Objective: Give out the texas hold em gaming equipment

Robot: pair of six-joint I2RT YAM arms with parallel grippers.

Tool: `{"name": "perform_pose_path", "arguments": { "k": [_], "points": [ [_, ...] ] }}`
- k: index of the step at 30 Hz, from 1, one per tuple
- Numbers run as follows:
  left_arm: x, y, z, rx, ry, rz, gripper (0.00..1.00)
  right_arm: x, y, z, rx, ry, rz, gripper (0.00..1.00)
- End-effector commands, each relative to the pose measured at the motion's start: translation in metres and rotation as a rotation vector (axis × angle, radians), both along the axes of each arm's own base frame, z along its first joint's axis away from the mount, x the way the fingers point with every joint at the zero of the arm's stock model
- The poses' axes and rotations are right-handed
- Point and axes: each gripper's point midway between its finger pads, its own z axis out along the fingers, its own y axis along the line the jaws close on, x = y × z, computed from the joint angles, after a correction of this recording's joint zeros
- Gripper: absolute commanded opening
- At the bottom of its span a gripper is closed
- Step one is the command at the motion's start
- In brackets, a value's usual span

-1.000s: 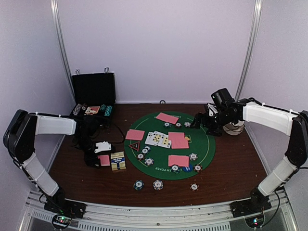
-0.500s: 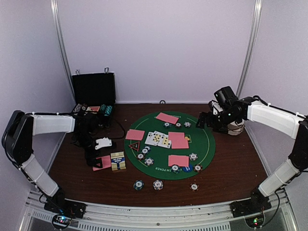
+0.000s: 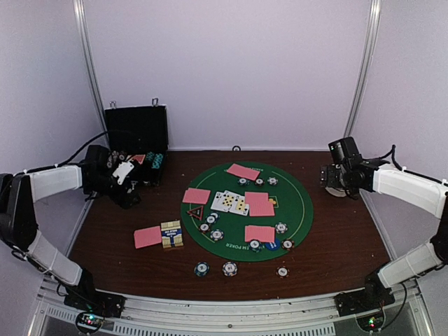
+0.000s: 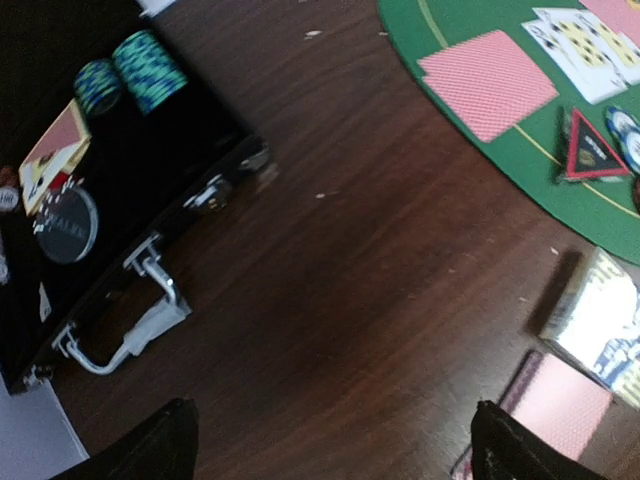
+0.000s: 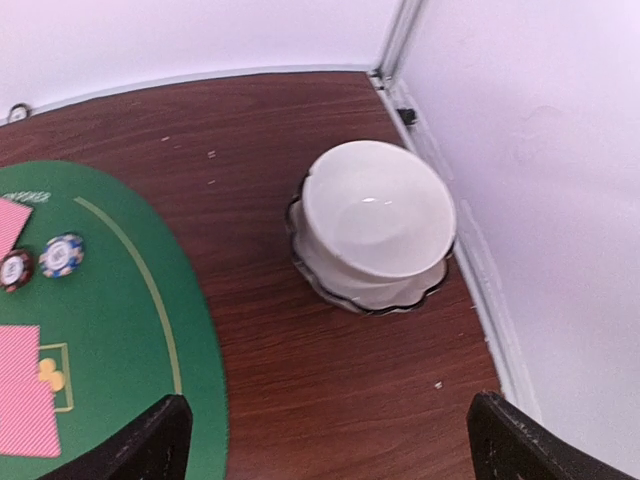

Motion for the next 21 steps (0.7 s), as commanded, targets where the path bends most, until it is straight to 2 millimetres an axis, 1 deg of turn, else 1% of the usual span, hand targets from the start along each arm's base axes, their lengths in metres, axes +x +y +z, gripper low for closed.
{"name": "perform_pose_path", "arguments": {
  "k": [1, 2, 3, 5, 8, 10, 12, 13, 15, 16, 19, 20, 21],
  "points": [
    [0.037, 0.025, 0.001, -0.182, -0.168, 0.218, 0.98, 0.012, -0.046, 0.008, -0.173, -0.076, -0.136, 1.00],
    [0.038, 0.028, -0.004, -0.197, -0.185, 0.240, 0.98, 0.013, -0.052, 0.004, -0.206, -0.070, -0.150, 1.00],
    [0.043, 0.037, -0.005, -0.206, -0.227, 0.270, 0.98, 0.013, -0.056, 0.000, -0.234, -0.068, -0.160, 1.00],
    [0.044, 0.043, -0.013, -0.208, -0.264, 0.298, 0.98, 0.016, -0.062, -0.007, -0.265, -0.091, -0.171, 1.00],
    [0.044, 0.044, -0.025, -0.232, -0.278, 0.319, 0.97, 0.017, -0.065, -0.014, -0.283, -0.196, -0.164, 1.00],
    [0.044, 0.044, -0.030, -0.250, -0.292, 0.331, 0.98, 0.016, -0.067, -0.017, -0.262, -0.282, -0.158, 0.99],
    [0.045, 0.043, -0.028, -0.270, -0.298, 0.339, 0.98, 0.012, -0.066, -0.014, -0.259, -0.389, -0.135, 0.99],
    [0.045, 0.041, -0.025, -0.288, -0.319, 0.338, 0.98, 0.006, -0.066, -0.020, -0.272, -0.413, -0.107, 0.99],
    [0.043, 0.042, -0.023, -0.310, -0.362, 0.348, 0.98, 0.001, -0.068, -0.019, -0.282, -0.479, -0.106, 0.99],
    [0.044, 0.042, -0.021, -0.315, -0.390, 0.343, 0.98, 0.001, -0.070, -0.022, -0.277, -0.478, -0.101, 0.99],
    [0.042, 0.045, -0.022, -0.312, -0.398, 0.365, 0.98, 0.005, -0.070, -0.028, -0.250, -0.490, -0.073, 1.00],
    [0.041, 0.048, -0.021, -0.314, -0.417, 0.381, 0.98, 0.008, -0.069, -0.030, -0.247, -0.488, -0.055, 1.00],
    [0.038, 0.051, -0.020, -0.311, -0.439, 0.398, 0.98, 0.015, -0.062, -0.038, -0.248, -0.469, -0.008, 1.00]
  ]
}}
